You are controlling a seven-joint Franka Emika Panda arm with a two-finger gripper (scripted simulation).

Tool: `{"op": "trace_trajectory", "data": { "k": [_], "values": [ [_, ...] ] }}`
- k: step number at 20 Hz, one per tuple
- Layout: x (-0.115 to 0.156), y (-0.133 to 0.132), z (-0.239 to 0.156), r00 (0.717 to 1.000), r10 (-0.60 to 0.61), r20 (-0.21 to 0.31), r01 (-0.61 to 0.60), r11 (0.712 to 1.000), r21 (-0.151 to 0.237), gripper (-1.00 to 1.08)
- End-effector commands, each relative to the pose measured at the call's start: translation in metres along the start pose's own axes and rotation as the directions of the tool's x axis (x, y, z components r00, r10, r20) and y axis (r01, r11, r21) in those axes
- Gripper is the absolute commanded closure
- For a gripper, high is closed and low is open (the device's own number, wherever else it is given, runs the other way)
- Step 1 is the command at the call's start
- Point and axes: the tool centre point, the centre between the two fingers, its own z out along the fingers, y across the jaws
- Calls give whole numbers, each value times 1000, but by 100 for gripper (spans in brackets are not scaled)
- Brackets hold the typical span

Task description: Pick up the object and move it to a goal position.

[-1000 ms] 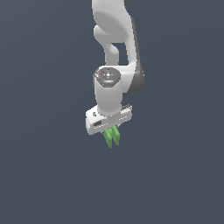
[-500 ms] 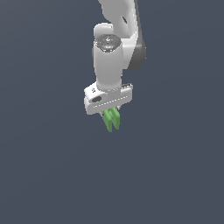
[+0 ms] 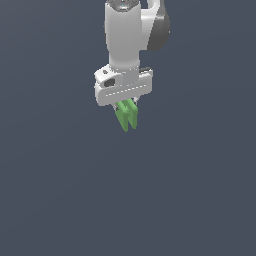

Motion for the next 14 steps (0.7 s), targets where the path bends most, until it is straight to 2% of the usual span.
{"op": "trace_trajectory", "data": {
  "k": [1, 8, 14],
  "values": [
    [-10, -4, -14, 1000, 0, 0, 0, 1000, 0, 108],
    [-27, -11, -40, 1000, 0, 0, 0, 1000, 1, 108],
    [-31, -13, -48, 1000, 0, 0, 0, 1000, 1, 108]
  ]
}}
